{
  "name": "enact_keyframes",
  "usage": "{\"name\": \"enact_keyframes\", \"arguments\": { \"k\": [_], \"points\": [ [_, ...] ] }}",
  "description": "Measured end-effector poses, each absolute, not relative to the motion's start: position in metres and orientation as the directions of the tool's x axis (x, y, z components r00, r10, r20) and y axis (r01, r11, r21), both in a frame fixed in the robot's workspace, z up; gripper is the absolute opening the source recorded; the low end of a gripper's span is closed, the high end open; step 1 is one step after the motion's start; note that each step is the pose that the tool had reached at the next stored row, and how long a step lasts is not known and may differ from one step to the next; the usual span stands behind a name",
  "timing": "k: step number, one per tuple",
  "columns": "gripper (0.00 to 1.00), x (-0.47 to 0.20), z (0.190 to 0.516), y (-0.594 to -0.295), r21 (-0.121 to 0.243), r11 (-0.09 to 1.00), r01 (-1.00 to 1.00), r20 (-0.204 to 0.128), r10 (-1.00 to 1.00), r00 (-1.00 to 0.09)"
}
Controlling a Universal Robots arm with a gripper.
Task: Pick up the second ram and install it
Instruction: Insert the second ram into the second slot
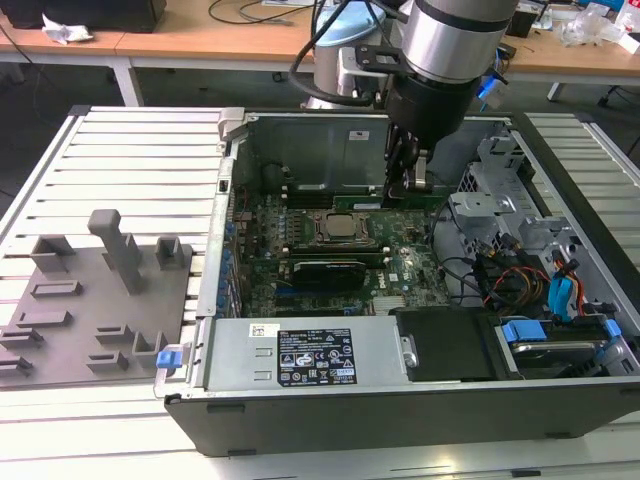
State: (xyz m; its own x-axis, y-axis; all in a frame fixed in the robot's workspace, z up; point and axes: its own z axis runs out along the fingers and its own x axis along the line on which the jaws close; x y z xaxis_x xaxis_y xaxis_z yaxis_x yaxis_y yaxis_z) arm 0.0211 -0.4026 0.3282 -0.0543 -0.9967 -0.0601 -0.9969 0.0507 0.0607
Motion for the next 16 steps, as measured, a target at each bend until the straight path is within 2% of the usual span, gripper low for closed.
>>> {"name": "enact_keyframes", "arguments": {
  "k": [16],
  "points": [
    [0.13,0.021,0.308,-0.403,0.061,0.051,-0.997,-0.060,-0.997,-0.054]
  ]
}}
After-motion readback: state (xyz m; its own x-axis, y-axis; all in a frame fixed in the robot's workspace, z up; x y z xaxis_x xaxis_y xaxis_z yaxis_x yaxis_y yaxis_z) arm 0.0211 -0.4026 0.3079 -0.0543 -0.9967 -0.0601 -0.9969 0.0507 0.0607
